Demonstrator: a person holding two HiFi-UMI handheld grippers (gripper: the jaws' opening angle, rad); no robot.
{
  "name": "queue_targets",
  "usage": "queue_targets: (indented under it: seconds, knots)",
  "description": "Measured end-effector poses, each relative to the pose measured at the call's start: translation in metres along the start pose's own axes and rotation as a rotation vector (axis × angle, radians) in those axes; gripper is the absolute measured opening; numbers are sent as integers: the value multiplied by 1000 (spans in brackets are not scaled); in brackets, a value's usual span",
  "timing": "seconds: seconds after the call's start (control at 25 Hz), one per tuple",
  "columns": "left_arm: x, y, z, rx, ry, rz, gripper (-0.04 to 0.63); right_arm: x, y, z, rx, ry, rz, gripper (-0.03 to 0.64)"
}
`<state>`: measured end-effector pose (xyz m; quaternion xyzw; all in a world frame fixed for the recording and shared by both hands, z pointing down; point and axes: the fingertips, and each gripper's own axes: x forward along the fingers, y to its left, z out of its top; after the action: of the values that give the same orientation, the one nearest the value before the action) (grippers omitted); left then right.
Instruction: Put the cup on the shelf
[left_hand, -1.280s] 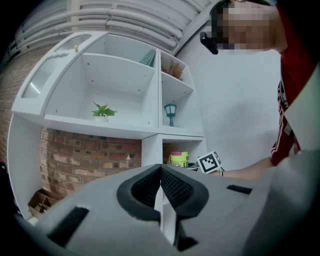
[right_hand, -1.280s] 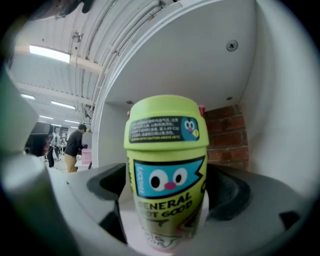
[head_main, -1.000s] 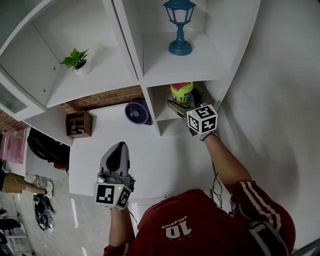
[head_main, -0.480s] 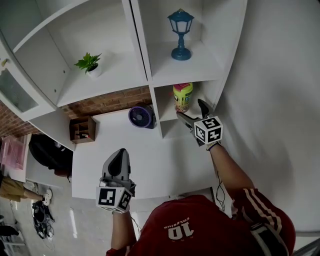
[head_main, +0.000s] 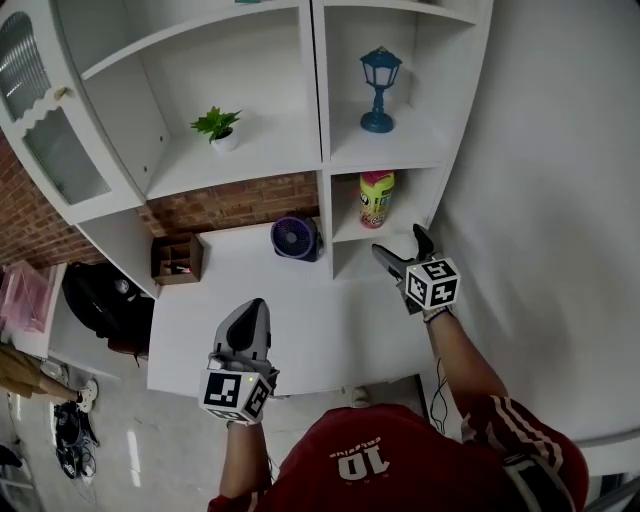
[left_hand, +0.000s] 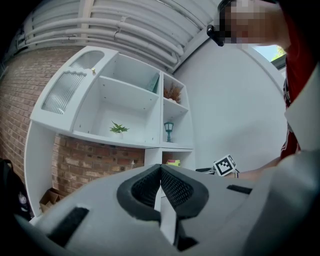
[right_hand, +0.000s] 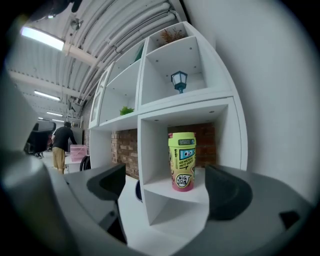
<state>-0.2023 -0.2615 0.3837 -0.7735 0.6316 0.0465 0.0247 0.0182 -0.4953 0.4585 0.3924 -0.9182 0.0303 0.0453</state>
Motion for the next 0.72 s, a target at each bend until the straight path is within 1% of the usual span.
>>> queue_targets:
  seconds: [0.2,0.32,0.44,0.6,0.72]
  knots:
    - [-40,2,10,7,-2,-5,-2,-30,33,0,13,-1,-7,482]
    - [-66,5,14,3,-5,-5,-2,-49,57,-9,39,12,-12,482]
    - [-91,7,19,4,-12,-6,-2,-69,85,-14,38,15,-8,482]
    - [-120,2,18,2,-16,-21,-2,-104,117,-4,49,-37,-32,464]
    - [-139,-4,13,-7,-14,-42,-2,-128,146,1,41,-59,-26,462]
